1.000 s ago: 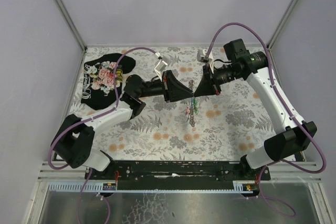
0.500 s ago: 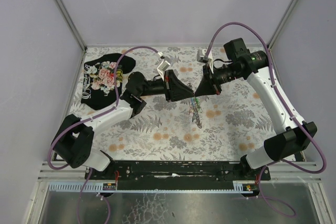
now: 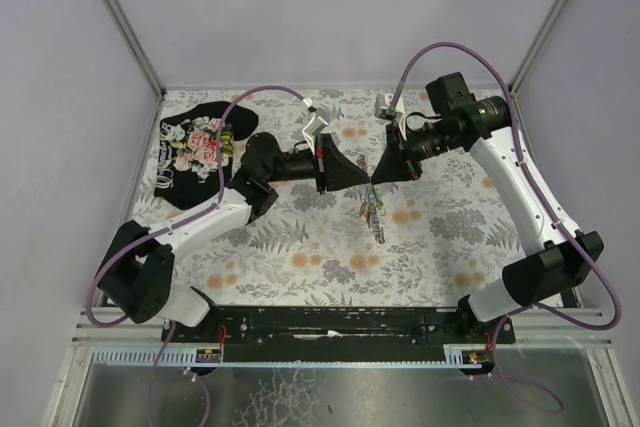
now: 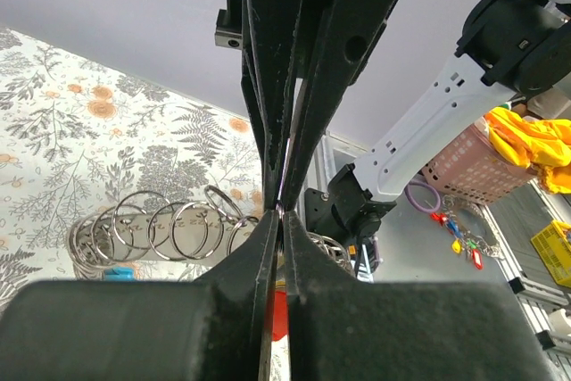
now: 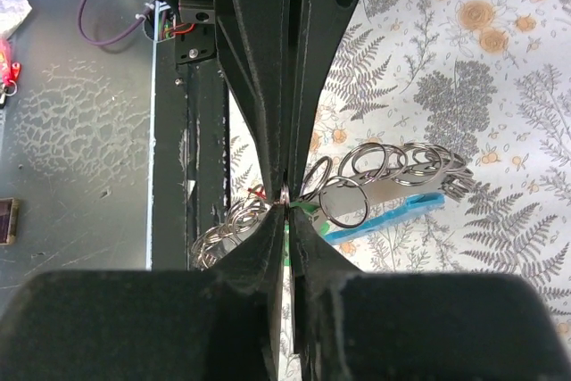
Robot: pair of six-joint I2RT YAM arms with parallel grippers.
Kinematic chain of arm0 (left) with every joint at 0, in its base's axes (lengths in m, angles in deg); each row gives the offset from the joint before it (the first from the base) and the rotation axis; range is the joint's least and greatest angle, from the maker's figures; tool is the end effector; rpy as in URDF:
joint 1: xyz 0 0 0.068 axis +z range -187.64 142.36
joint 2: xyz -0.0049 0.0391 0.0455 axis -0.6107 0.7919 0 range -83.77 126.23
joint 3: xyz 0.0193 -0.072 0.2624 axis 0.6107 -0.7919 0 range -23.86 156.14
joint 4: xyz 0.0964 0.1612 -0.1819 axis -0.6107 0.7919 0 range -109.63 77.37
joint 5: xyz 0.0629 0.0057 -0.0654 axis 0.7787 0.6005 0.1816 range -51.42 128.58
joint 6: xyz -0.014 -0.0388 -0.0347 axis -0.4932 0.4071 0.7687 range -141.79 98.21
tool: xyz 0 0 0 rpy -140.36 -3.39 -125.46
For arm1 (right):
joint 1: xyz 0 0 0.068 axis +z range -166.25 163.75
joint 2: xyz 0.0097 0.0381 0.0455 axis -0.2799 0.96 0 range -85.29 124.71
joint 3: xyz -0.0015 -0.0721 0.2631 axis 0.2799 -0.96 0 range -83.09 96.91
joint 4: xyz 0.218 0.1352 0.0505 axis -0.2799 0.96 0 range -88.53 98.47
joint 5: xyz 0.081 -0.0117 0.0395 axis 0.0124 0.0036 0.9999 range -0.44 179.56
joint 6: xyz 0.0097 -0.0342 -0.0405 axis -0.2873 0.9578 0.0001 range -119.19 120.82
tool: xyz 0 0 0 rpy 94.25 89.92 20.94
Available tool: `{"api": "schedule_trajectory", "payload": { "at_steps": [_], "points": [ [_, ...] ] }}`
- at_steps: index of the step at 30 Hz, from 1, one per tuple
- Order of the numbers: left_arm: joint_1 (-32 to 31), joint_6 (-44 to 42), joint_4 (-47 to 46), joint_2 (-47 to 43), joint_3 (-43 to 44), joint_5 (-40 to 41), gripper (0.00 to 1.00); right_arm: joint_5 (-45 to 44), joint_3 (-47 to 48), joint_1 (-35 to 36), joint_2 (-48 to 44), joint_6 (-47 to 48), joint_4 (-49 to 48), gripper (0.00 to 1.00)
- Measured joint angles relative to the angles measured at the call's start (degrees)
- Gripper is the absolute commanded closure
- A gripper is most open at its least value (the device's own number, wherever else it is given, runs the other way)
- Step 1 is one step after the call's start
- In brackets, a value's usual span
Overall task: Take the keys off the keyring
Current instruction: Remove the key from the keyring.
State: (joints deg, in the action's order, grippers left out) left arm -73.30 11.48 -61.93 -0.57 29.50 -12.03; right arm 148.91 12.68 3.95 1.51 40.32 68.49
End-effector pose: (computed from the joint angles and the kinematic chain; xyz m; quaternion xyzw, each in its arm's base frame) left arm 0.2484 -0.2120 0.3266 0.3450 0.5590 -0.6196 0.4296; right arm 0.2585 0.1276 0.3963 -0.5339 0.6567 0.4292 0.3155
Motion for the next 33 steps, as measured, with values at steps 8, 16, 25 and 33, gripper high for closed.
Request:
{"api": "schedule_trajectory", "payload": {
  "at_steps": [8,16,25,33],
  "points": [
    [0.0,0.1,-4.2,-4.6,-7.6,4.9,1.0,3.1,1.1,0.0,0.0,-1.4,-1.3,0.59],
    [-0.2,5.4,-25.8,-6.1,-18.2,14.2,1.0,7.3,1.2,-1.2,-1.4,-5.3,-5.9,0.58],
    [-2.6,9.1,-41.2,-5.9,-19.3,25.7,1.0,14.6,-7.7,-2.0,-6.4,-17.2,-21.4,0.58],
    [-4.5,2.8,-42.1,-10.1,-19.3,32.7,1.0,16.8,-10.2,-1.7,-6.5,-29.6,-35.9,0.64]
  ]
}}
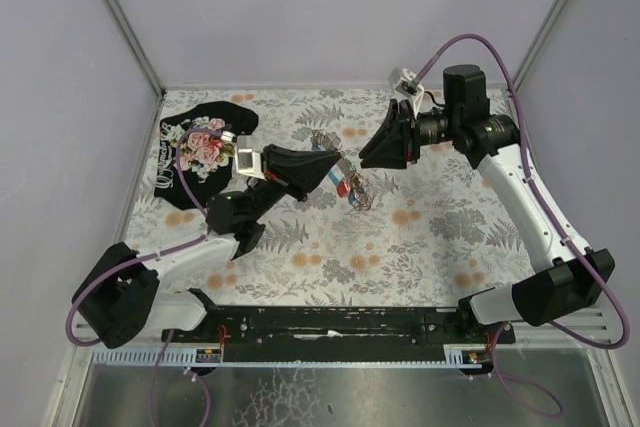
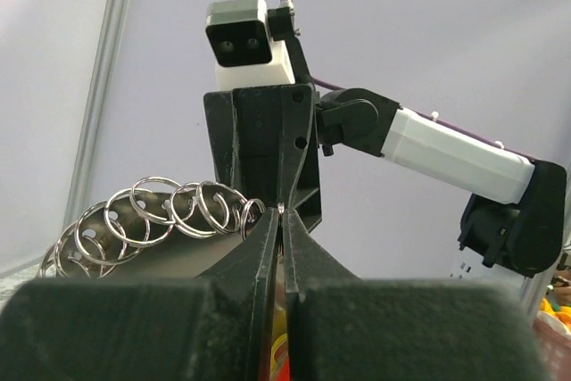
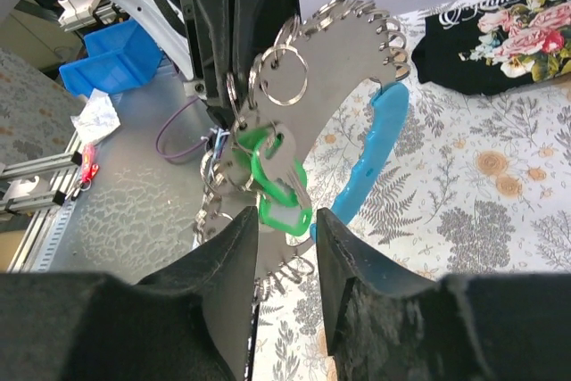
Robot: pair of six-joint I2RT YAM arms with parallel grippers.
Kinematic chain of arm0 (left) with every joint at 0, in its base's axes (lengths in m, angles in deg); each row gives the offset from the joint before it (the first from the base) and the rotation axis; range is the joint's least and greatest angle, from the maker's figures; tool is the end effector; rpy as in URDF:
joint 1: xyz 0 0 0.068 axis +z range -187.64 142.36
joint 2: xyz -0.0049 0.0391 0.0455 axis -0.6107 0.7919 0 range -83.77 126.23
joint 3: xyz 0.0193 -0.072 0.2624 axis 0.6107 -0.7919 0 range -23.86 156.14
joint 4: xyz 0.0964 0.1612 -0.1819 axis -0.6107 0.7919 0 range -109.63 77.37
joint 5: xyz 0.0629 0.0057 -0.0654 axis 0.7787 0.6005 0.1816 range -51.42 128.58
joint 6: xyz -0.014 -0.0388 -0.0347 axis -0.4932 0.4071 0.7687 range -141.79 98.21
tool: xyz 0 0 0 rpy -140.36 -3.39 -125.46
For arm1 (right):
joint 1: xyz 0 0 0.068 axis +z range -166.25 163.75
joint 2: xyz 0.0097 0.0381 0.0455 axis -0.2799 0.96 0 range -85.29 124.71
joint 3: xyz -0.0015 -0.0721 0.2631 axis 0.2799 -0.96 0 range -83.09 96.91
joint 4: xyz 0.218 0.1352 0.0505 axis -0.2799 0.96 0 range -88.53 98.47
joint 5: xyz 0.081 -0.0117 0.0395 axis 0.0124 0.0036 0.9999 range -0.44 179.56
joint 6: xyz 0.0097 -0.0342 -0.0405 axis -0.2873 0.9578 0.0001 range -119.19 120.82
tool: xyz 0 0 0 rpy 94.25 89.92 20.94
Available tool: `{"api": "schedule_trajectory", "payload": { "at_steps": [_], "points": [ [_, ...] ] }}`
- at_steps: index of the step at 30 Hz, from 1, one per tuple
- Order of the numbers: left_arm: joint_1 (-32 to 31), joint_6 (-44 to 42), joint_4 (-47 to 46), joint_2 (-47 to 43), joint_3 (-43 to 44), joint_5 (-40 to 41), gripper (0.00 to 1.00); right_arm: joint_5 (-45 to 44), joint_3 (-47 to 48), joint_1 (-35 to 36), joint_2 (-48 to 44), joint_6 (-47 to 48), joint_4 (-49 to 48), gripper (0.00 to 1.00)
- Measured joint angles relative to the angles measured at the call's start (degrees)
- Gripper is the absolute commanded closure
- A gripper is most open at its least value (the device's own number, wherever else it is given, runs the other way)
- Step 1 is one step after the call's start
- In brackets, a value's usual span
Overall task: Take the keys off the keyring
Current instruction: Remove the key from the keyring.
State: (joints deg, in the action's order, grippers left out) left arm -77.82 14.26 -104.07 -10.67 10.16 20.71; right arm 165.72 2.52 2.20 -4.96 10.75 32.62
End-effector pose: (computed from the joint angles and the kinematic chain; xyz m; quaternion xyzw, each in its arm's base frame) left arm 0.1817 -0.1677 0.3349 0.1571 0.3697 -0.6105 0.6825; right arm 0.2626 0.1240 0.4199 -0.4809 0.5665 0.5523 0.3779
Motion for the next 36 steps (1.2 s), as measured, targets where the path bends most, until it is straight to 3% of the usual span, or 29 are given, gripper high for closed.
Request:
{"api": "schedule_trajectory", "payload": {
  "at_steps": [6,15,19,24,31,36],
  "points": [
    [-1.3,-3.9,0.0,0.9,0.1,2.1,1.0,-0.2,-0.4,2.9,0.0,-4.9,-6.3,0.78],
    [-2.8,-10.8,-0.2,3.2,1.9,4.1,1.0,-1.6,-0.6,5.4,0.2,-5.7,-7.9,0.8],
    [-3.1,-12.9,-1.1,4.1,2.0,4.4,1.0,-2.1,-0.9,5.8,0.4,-5.4,-7.8,0.76],
    [-3.2,-13.0,-1.9,4.4,1.9,4.9,1.0,-1.7,-1.0,5.7,0.4,-3.8,-6.4,0.63],
    [-3.2,-11.8,-2.1,4.3,1.9,4.9,1.0,1.8,-1.0,1.6,0.4,-2.6,-5.2,0.63],
    [-3.2,-10.4,-2.1,4.2,1.9,4.9,1.0,3.6,-1.0,0.2,0.4,-6.6,-9.4,0.63]
  ]
}}
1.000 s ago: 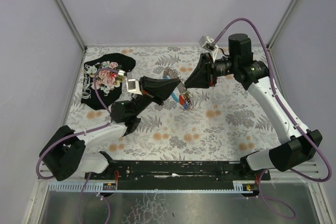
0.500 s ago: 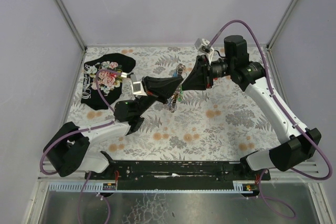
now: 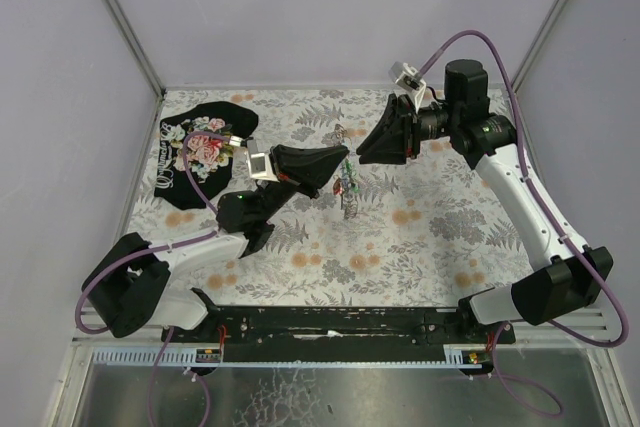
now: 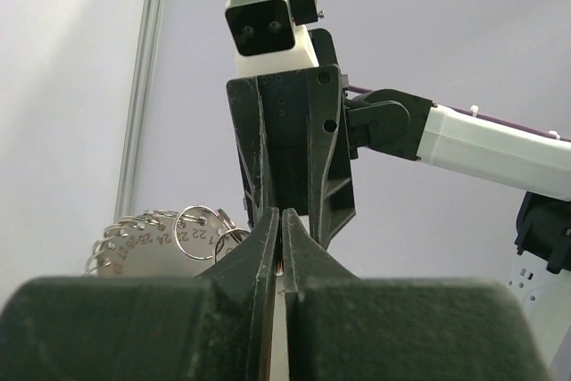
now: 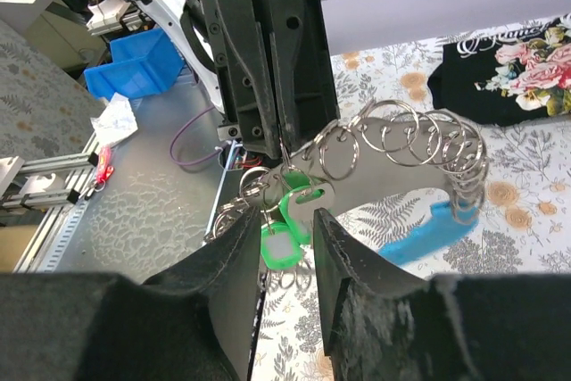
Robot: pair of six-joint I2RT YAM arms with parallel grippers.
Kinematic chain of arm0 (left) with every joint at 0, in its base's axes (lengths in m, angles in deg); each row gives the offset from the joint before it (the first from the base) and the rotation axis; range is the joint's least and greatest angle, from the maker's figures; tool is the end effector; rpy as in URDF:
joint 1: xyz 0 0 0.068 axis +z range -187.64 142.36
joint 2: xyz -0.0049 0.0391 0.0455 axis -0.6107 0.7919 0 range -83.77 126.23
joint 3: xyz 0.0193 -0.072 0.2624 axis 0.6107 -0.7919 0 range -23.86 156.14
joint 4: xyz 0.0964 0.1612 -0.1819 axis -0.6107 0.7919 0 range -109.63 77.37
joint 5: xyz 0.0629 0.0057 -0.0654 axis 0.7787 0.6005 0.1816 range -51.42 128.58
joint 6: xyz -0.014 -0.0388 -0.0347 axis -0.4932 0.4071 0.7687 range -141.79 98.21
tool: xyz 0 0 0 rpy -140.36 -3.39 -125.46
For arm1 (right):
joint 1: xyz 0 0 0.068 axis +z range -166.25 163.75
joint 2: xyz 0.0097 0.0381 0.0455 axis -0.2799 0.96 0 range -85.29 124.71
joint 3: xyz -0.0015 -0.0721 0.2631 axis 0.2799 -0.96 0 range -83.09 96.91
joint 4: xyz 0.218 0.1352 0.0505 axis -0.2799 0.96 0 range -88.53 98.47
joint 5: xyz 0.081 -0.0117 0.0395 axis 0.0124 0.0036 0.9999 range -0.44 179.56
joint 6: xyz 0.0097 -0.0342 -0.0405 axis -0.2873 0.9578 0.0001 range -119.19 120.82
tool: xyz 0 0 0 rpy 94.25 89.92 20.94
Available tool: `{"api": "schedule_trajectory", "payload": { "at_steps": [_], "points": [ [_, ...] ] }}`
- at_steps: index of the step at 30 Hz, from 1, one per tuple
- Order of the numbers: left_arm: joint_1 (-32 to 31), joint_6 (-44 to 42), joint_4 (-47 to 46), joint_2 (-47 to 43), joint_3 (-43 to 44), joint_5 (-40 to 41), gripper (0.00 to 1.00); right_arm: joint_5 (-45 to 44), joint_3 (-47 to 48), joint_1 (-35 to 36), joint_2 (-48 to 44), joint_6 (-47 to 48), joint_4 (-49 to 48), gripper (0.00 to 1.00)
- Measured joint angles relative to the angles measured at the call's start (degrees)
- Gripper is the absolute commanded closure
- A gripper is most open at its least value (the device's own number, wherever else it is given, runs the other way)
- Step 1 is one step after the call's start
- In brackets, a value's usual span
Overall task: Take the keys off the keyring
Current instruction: Remove the key from the keyring.
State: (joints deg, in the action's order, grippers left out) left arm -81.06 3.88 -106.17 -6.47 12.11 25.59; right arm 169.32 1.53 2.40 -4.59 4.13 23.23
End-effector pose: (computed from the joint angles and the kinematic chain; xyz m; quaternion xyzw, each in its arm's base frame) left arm 0.1849 -0.1859 0.3314 0.1617 0.3579 -0.5565 0.7322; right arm 0.2675 0.1272 0.4259 -0.4888 0.5370 0.5739 0.3787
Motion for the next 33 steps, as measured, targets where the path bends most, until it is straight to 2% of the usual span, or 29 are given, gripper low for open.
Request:
{"api": "schedule_trajectory", "payload": {
  "at_steps": [14,22,29,33],
  "points": [
    [0.0,2.3,0.0,0.0,0.0,-0.1,1.0,0.9,-4.2,1.4,0.0,-15.1,-18.1,0.63],
    [0.0,2.9,-0.1,0.0,0.0,-0.8,1.0,0.9,-6.1,1.4,0.0,-15.3,-19.6,0.55],
    [0.0,3.4,0.0,0.0,0.3,-1.6,1.0,0.9,-8.1,1.9,0.0,-15.1,-19.6,0.56],
    [0.0,3.7,-0.1,0.1,0.9,-2.1,1.0,1.0,-8.3,2.5,0.0,-15.8,-21.0,0.59]
  ]
}}
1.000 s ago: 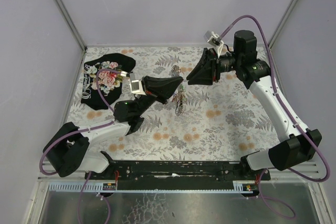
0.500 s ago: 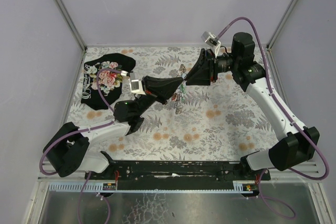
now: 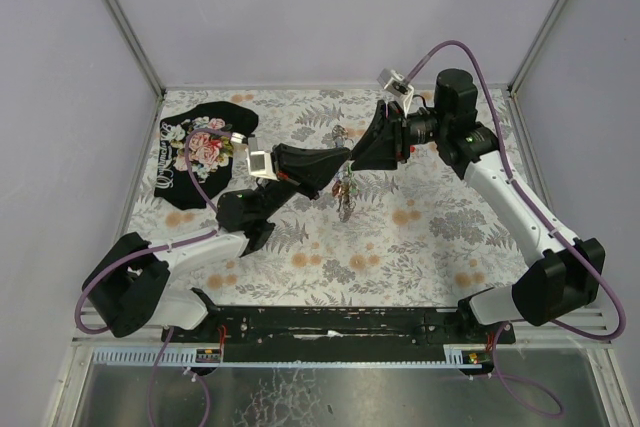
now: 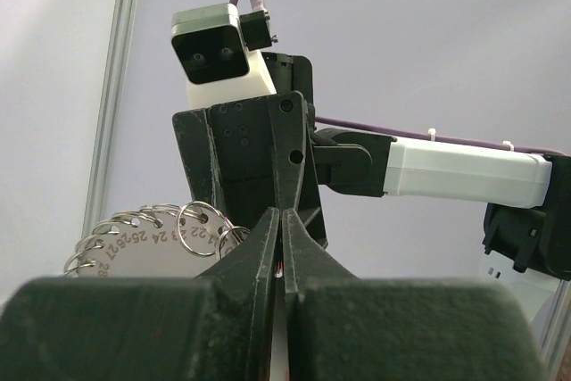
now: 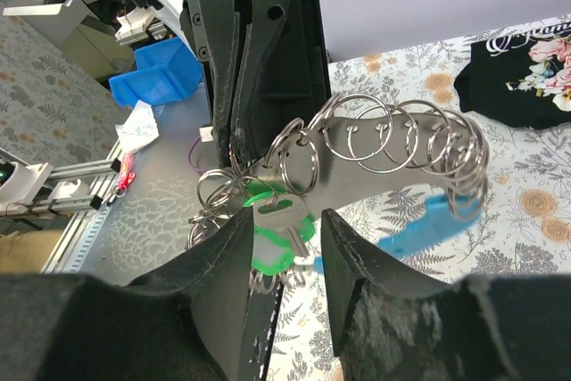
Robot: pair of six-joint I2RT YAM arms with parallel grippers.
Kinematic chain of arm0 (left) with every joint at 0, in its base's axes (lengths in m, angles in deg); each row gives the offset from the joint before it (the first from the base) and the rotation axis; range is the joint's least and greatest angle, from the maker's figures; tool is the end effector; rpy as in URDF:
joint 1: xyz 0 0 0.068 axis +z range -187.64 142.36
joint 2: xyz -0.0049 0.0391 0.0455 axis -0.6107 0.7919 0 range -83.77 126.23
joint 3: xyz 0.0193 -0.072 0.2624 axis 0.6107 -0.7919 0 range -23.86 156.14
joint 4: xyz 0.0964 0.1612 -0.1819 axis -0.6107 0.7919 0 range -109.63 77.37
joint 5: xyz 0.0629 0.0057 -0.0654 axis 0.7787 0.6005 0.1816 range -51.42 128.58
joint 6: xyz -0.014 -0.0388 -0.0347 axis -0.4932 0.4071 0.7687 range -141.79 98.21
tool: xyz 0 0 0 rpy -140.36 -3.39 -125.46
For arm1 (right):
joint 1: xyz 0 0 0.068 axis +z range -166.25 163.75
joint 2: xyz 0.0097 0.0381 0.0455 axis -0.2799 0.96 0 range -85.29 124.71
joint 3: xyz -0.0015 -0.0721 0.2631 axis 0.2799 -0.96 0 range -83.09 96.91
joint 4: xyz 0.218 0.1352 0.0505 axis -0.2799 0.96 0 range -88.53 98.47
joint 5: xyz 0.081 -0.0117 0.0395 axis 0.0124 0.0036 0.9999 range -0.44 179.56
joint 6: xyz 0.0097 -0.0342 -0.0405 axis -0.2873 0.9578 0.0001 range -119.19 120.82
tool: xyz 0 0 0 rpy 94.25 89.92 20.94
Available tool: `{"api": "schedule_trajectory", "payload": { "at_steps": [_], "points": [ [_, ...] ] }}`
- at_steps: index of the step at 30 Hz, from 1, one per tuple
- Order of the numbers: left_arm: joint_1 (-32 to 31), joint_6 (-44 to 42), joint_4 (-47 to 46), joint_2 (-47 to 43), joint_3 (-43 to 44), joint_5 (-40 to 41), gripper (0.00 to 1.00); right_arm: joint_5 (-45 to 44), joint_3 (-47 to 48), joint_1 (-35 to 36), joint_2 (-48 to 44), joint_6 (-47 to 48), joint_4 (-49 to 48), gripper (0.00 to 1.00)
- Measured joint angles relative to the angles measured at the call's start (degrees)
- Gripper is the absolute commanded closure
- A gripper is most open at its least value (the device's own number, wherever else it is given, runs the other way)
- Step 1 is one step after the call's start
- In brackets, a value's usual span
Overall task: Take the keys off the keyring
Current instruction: Remove the key from the keyring.
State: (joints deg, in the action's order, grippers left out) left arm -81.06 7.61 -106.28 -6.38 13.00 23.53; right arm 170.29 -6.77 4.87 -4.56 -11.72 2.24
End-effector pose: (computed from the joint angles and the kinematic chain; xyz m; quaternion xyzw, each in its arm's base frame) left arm 0.1844 -0.1872 0.3356 0.1658 0.3528 -0.5853 0.7110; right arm 0.2726 0.1429 0.4077 -0.4776 0.5284 0.6065 0.3534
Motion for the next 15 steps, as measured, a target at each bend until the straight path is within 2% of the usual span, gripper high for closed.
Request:
{"api": "schedule_trajectory", "payload": {
  "at_steps": [4,15],
  "points": [
    [0.0,0.2,0.0,0.1,0.0,-0.1,1.0,0.3,-0.5,0.1,0.0,-1.7,-2.0,0.63],
    [0.0,0.2,0.0,0.2,0.0,-0.2,1.0,1.6,-0.5,0.1,0.0,-4.5,-4.4,0.63]
  ]
}}
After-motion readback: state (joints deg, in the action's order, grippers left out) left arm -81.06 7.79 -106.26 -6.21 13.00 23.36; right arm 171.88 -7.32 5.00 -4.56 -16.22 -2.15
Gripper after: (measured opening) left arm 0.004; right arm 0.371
